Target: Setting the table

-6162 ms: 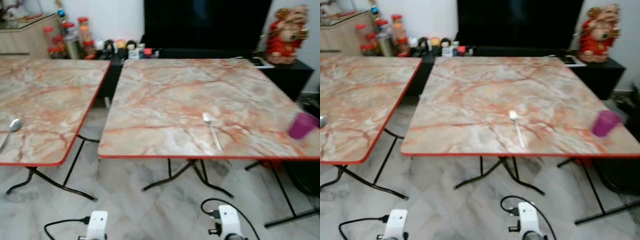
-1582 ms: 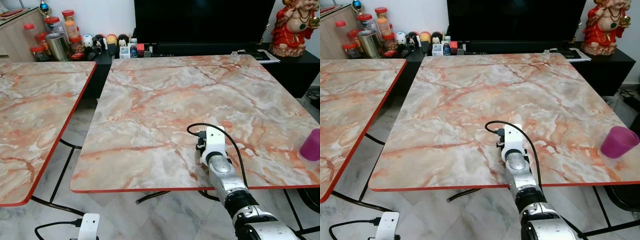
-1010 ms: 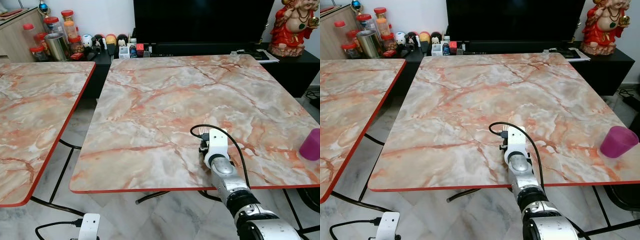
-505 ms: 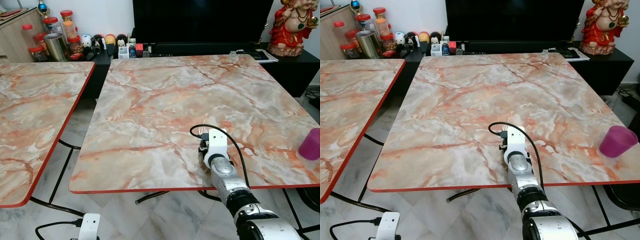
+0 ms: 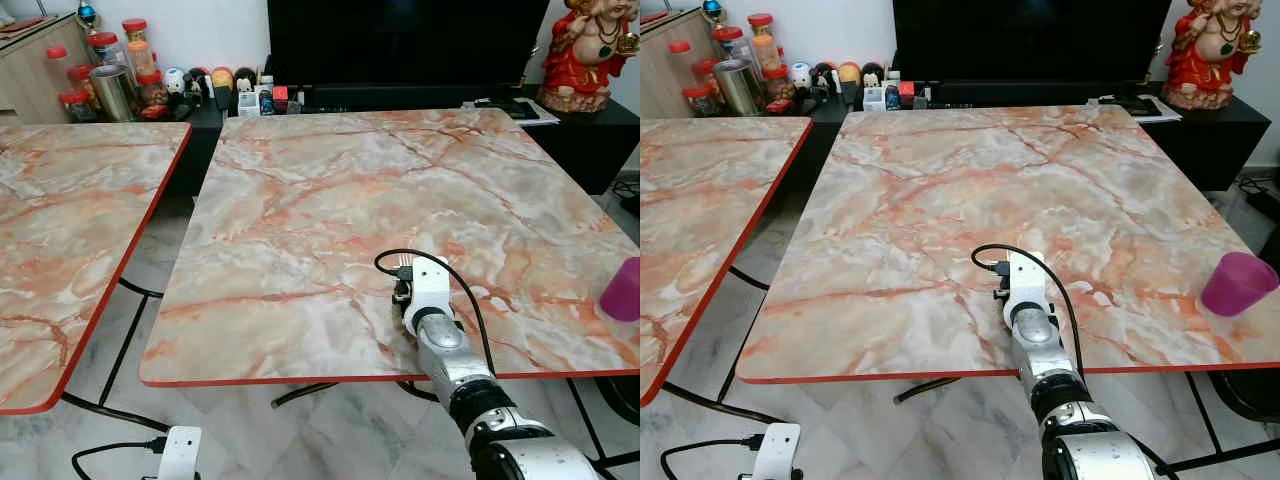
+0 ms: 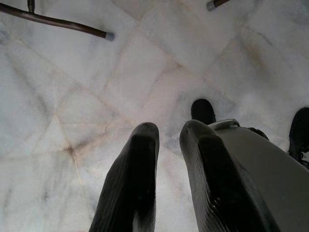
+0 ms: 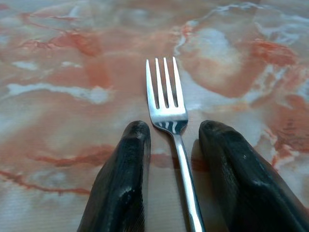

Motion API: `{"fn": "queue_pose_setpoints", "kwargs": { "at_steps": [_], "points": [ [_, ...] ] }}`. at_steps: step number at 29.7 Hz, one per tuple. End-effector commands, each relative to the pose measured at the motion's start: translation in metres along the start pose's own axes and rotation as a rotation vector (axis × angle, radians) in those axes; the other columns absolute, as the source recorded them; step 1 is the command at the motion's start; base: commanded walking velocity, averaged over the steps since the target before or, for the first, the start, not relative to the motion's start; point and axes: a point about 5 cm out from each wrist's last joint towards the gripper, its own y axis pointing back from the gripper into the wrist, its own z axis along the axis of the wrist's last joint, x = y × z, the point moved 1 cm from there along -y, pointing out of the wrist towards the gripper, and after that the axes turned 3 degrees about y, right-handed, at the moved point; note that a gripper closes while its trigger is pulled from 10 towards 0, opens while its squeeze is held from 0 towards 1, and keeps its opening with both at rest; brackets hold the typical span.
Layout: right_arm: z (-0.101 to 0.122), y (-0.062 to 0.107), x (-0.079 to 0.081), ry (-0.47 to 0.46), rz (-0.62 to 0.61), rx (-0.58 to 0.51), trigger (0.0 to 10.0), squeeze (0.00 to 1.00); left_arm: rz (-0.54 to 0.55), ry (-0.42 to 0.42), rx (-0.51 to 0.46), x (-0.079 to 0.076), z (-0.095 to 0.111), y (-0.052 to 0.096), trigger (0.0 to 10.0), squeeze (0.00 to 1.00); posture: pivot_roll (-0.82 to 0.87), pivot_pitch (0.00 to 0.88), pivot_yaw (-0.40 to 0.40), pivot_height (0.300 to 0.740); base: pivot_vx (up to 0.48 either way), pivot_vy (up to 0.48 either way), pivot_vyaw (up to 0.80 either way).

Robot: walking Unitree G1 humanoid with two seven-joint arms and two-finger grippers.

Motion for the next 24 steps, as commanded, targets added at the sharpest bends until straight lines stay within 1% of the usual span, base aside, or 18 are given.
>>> {"fn": "queue_pose_setpoints", "kwargs": {
  "at_steps": [1,5,6,10,12,15,16,24],
  "points": [
    [0.000,0.001,-0.001,0.008,-0.010,-0.001,10.0,0.00,-0.010,-0.006,0.004,-0.001,0.002,0.000,10.0,0.00,-0.04,0.000,0.020,0.740,0.000,0.000,0.00],
    [0.000,0.001,-0.002,0.009,-0.011,0.001,10.0,0.00,-0.010,-0.006,0.004,-0.001,0.002,0.000,10.0,0.00,-0.04,0.000,0.020,0.740,0.000,0.000,0.00],
    [-0.006,0.002,-0.002,0.014,-0.017,0.019,10.0,0.00,-0.012,-0.007,0.006,-0.002,0.002,0.000,10.0,0.00,-0.04,0.000,0.021,0.740,0.000,0.000,0.00],
    [-0.012,0.004,0.000,0.022,-0.009,0.044,10.0,0.00,-0.013,-0.007,0.010,-0.001,0.001,0.000,10.0,0.00,-0.04,0.000,0.019,0.740,0.000,0.000,0.00],
    [-0.018,0.004,0.001,0.016,-0.009,0.079,10.0,0.00,-0.016,-0.007,0.014,-0.002,0.001,0.000,10.0,0.00,-0.04,0.000,0.018,0.740,0.000,0.000,0.00],
    [-0.019,0.005,0.001,0.011,-0.006,0.085,10.0,0.00,-0.019,-0.008,0.016,-0.002,0.000,0.000,10.0,0.00,-0.04,0.000,0.018,0.740,0.000,0.000,0.00],
    [-0.019,0.005,0.001,0.007,-0.004,0.083,0.0,0.00,-0.022,-0.009,0.018,-0.003,0.000,0.000,10.0,0.00,-0.04,0.000,0.020,0.740,0.000,0.000,0.00],
    [-0.017,0.005,0.002,0.009,-0.009,0.078,0.0,0.00,-0.031,-0.012,0.023,-0.004,-0.001,0.000,10.0,0.00,-0.04,0.000,0.020,0.740,0.000,0.000,0.00]
  ]
}}
